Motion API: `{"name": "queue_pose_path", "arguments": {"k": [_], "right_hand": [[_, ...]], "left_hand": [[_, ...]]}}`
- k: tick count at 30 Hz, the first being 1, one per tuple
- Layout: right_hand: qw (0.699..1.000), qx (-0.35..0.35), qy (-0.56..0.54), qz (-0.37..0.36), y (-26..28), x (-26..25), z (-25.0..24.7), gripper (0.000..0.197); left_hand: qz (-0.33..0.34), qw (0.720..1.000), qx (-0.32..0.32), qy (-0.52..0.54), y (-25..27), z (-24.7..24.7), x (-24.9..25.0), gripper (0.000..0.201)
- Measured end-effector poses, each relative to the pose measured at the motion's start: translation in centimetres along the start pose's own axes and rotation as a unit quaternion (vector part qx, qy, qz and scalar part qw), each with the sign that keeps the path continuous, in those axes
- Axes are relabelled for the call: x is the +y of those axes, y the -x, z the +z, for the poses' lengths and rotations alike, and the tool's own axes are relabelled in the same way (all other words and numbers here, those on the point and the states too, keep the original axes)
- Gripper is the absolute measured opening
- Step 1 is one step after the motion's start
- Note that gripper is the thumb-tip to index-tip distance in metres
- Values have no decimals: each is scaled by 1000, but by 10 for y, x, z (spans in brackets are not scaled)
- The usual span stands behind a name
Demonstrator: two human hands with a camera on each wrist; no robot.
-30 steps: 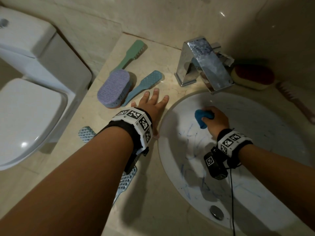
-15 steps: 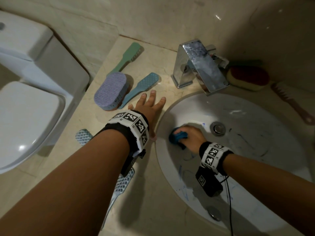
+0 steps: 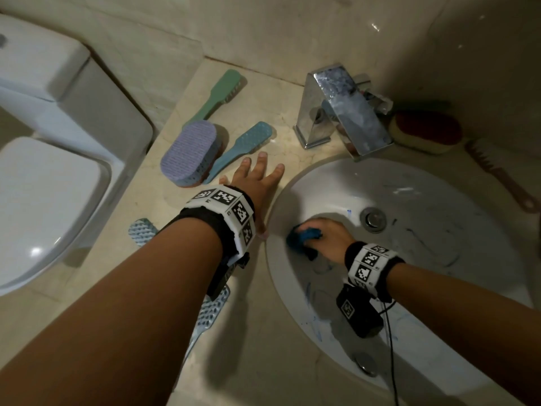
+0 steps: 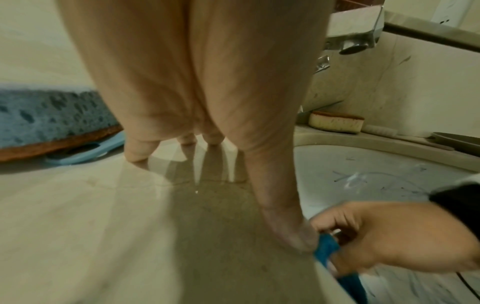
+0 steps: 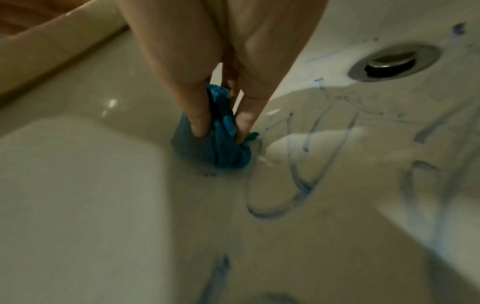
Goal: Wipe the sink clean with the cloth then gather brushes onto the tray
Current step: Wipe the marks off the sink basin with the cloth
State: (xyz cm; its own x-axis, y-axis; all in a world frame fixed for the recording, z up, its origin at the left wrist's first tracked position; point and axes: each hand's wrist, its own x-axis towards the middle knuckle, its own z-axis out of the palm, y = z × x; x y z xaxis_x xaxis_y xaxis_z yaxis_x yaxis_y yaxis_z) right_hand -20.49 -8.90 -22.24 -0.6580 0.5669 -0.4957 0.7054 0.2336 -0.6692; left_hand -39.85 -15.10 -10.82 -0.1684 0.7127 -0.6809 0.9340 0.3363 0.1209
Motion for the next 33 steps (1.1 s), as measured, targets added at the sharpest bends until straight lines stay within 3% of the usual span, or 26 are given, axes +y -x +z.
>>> {"name": "queue_pose_path", "arguments": {"k": [2, 4, 8, 10, 13, 15, 18, 21, 24, 26, 28, 33], "right_hand": [[998, 22, -57, 14, -5, -2, -6, 27], [998, -7, -65, 6, -5, -5, -9, 27], [989, -123, 69, -39, 6, -15, 4, 24], [991, -97, 76, -45, 4, -15, 6, 24], [994, 1, 90, -59, -7, -12, -2, 29], [994, 74, 67, -39, -18, -8, -12, 30], [990, 123, 62, 12, -29, 5, -16, 31], [998, 58, 26, -5, -19, 8, -8, 32], [987, -72, 125, -66, 1, 0, 1, 29], [980, -98, 151, -84, 7, -3, 5, 30], [984, -71, 140, -86, 4, -2, 5, 29], [994, 84, 64, -26, -20, -1, -16, 38]], "left_hand": [[0, 1000, 1, 0, 0, 1, 0, 133], [0, 1000, 2, 1, 0, 1, 0, 133], [-1, 1000, -2, 1, 0, 0, 1, 133], [-2, 1000, -4, 0, 1, -1, 1, 132], [-1, 1000, -3, 3, 1, -2, 1, 132], [0, 1000, -2, 5, 0, -2, 0, 132], [0, 1000, -2, 4, 1, -1, 1, 132], [3, 1000, -1, 5, 2, -1, 0, 132], [3, 1000, 0, 3, 2, -1, 1, 132], [2, 1000, 1, 0, 3, -1, 2, 132], [0, 1000, 0, -1, 2, -1, 2, 132], [0, 1000, -3, -1, 1, -2, 1, 133]]}}
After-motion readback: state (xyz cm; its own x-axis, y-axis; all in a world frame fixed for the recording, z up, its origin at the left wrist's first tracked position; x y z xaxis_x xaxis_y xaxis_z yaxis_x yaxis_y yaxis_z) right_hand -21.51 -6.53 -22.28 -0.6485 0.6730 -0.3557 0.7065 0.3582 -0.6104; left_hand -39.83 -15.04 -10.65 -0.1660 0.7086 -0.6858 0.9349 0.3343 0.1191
